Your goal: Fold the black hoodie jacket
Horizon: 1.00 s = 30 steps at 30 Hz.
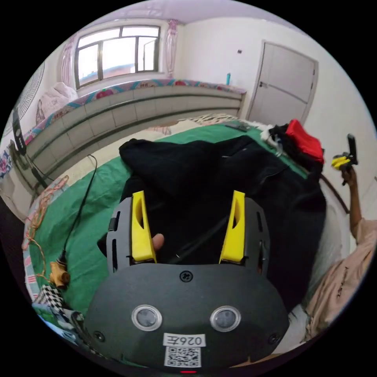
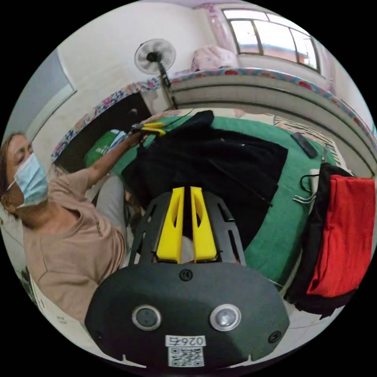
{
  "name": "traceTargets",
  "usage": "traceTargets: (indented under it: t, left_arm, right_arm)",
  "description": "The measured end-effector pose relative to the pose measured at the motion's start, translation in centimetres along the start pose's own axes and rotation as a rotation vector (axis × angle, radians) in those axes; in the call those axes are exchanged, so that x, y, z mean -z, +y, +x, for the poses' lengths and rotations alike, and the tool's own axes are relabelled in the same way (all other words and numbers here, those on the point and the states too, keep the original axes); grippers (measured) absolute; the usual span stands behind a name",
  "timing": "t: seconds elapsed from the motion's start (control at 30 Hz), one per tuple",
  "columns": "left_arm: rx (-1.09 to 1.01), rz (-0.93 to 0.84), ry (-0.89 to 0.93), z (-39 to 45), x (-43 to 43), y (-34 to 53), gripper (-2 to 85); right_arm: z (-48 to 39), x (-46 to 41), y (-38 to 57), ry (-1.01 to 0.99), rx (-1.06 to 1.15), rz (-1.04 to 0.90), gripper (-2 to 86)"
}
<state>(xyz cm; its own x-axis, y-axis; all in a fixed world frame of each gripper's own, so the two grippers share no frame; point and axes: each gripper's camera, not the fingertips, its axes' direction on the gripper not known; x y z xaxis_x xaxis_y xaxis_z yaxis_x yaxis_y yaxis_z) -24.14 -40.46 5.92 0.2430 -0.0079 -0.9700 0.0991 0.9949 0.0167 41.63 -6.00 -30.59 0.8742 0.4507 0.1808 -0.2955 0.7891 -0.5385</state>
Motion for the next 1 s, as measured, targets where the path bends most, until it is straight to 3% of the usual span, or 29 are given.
traceTargets:
  t: [0.17, 0.23, 0.3, 0.37, 0.43, 0.47, 0.53, 0.63, 0.73, 0.8, 0.87, 0.93, 1.0]
  left_arm:
    - [0.036, -0.064, -0.227, -3.6, -5.4, -4.8, 34.0]
    - [0.072, -0.249, -0.175, -5.9, -9.3, -5.7, 34.5]
    - [0.212, -0.378, 0.027, -9.8, -11.6, -6.8, 32.5]
    - [0.205, -0.421, 0.024, -10.7, -11.4, -8.0, 28.0]
    - [0.18, -0.335, 0.166, -11.8, -10.0, -8.4, 16.2]
    - [0.225, -0.305, 0.249, -13.0, -9.5, -8.2, 11.0]
    - [0.215, -0.263, 0.252, -13.8, -8.4, -7.8, 10.4]
    - [0.233, -0.106, 0.227, -15.2, -5.3, -6.9, 11.0]
    - [0.39, 0.086, 0.275, -19.5, -4.0, -4.6, 14.1]
    - [0.55, 0.198, 0.523, -23.8, -4.6, -1.7, 15.3]
    - [0.593, 0.303, 0.653, -25.5, -3.8, 0.7, 13.4]
    - [0.545, 0.401, 0.624, -25.7, -0.9, 2.6, 8.4]
    - [0.404, 0.536, 0.473, -24.0, 4.9, 4.2, 2.6]
  right_arm:
    - [11.8, -6.8, -6.4, 0.142, -0.271, -0.055, 8.9]
    - [18.2, -11.4, -9.0, 0.182, -0.407, -0.12, 14.0]
    - [22.0, -15.4, -10.0, 0.095, -0.531, -0.178, 18.4]
    - [21.3, -16.8, -11.2, 0.273, -0.558, -0.172, 16.3]
    - [17.1, -18.7, -13.4, 0.39, -0.336, -0.253, 4.2]
    - [15.7, -18.9, -13.8, 0.459, -0.268, -0.277, 2.8]
    - [10.7, -16.8, -14.5, 0.569, -0.069, -0.226, 0.3]
    - [7.1, -11.8, -14.9, 0.628, 0.034, -0.03, 0.4]
    - [11.6, -11.1, -16.9, 0.598, -0.104, 0.011, 3.1]
    - [15.3, -12.1, -17.5, 0.57, -0.284, -0.056, 5.5]
    - [16.5, -11.8, -16.7, 0.564, -0.372, -0.03, 5.7]
    - [15.0, -9.7, -14.0, 0.493, -0.358, 0.112, 5.1]
    - [12.8, -7.9, -11.4, 0.466, -0.293, 0.217, 3.9]
